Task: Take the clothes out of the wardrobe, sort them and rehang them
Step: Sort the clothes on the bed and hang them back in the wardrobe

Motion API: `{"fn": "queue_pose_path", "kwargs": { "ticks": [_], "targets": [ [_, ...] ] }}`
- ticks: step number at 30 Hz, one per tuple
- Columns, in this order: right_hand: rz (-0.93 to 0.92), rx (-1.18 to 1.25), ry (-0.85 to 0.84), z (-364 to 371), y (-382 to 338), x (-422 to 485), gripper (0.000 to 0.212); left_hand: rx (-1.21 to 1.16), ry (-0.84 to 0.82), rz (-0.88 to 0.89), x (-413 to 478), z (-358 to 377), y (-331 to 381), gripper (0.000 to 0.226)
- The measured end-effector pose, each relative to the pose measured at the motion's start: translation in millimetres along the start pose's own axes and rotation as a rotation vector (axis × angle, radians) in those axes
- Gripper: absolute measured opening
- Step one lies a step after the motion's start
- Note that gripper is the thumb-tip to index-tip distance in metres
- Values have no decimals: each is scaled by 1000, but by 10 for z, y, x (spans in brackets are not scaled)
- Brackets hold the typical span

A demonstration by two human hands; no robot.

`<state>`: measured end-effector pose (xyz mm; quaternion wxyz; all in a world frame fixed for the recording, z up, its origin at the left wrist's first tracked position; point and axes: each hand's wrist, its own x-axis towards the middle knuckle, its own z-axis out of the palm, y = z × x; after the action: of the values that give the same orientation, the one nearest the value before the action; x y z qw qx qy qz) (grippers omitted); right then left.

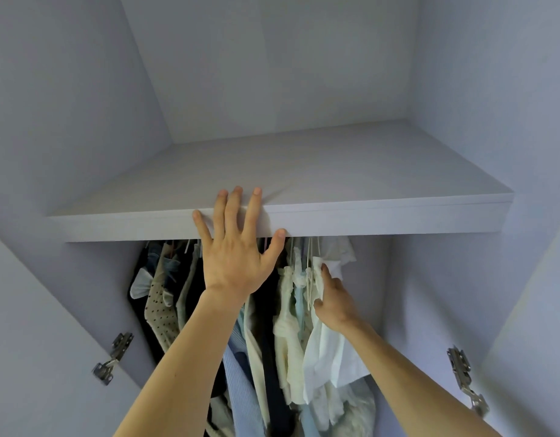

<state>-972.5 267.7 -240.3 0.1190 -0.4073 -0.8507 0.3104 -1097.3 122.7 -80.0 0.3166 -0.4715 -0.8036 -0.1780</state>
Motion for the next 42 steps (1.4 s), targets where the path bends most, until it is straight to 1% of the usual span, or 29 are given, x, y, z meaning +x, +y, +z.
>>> {"fn": "queue_pose_path", "kwargs": {
  "ticks": [2, 5, 7, 9, 12, 15, 19, 23, 25, 27, 29, 34, 38, 42],
  "targets": [
    [19, -29, -5, 7, 7, -104, 80, -36, -35, 3, -28, -95, -6, 74],
    [46, -97, 28, 3, 23, -343, 70, -148, -81, 10, -134, -232, -34, 69],
    [52, -150, 48, 16, -2, -583, 66, -207, -136, -6, -429, -329, -134, 69],
    [32, -191, 62, 66, -47, -854, 65, -216, -220, -56, -914, -382, -324, 70],
    [-92, -145, 77, 200, -207, -1288, 54, -223, -362, -269, -1894, -496, -711, 69],
    [-305, -49, 23, 474, -454, -1806, 40, -171, -509, -505, -3009, -749, -1090, 68],
    [-602, 5, -184, 976, -870, -2609, 31, -90, -626, -828, -4514, -1401, -1336, 67],
    [-835, -20, -437, 1516, -1348, -3559, 30, -64, -676, -1153, -5878, -2237, -1161, 65],
    [-961, -38, -557, 1742, -1583, -4046, 33, -47, -695, -1314, -6515, -2659, -944, 69],
    [-1110, -82, -677, 1962, -1804, -4535, 32, -6, -666, -1471, -7120, -3063, -688, 74],
    [-1252, -115, -775, 2177, -1989, -5024, 34, 54, -637, -1612, -7630, -3452, -390, 74],
    [-1558, -214, -973, 2575, -2275, -6297, 38, 182, -520, -1975, -8636, -4274, 581, 60],
    [-1864, -252, -1189, 2704, -2286, -7260, 40, 274, -338, -2308, -9050, -4695, 1628, 54],
    [-2141, -255, -1397, 2728, -2101, -8094, 39, 353, -130, -2594, -9094, -4764, 2674, 55]
  ]
}}
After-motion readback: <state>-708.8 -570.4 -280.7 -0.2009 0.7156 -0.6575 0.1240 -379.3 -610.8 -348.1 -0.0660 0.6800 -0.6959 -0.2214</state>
